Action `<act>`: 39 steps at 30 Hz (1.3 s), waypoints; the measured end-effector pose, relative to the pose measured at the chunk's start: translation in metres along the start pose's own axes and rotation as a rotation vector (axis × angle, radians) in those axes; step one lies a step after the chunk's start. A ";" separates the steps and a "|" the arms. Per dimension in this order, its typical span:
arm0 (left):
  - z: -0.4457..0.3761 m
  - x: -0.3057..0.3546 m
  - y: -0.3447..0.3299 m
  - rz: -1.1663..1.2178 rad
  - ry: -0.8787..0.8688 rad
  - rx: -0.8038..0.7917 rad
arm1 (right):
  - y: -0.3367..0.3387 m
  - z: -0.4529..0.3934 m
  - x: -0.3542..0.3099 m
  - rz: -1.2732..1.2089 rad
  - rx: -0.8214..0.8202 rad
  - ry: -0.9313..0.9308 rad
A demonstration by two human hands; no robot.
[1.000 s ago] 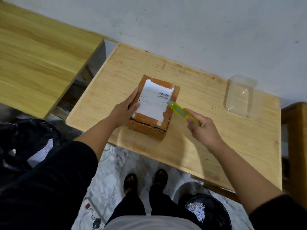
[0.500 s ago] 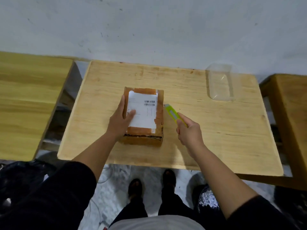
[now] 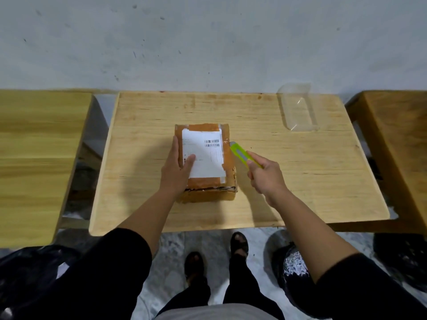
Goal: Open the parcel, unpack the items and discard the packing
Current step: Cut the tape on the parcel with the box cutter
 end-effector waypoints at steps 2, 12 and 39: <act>0.000 0.000 -0.001 0.016 0.003 0.006 | 0.003 0.002 -0.004 0.048 -0.017 -0.008; -0.001 -0.002 -0.002 0.016 -0.019 0.029 | 0.026 0.032 0.000 0.147 -0.064 -0.041; -0.004 -0.003 -0.004 -0.093 -0.071 0.005 | 0.056 0.049 0.009 -0.108 0.069 -0.078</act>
Point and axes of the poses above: each hand's wrist, its own z-axis away from the middle knuckle, its own y-axis out of the back of the hand, x = y × z, the point moved 6 cm from there along -z, towards the middle knuckle, and after that the axes turned 13 degrees about -z, right-handed, at the moved point
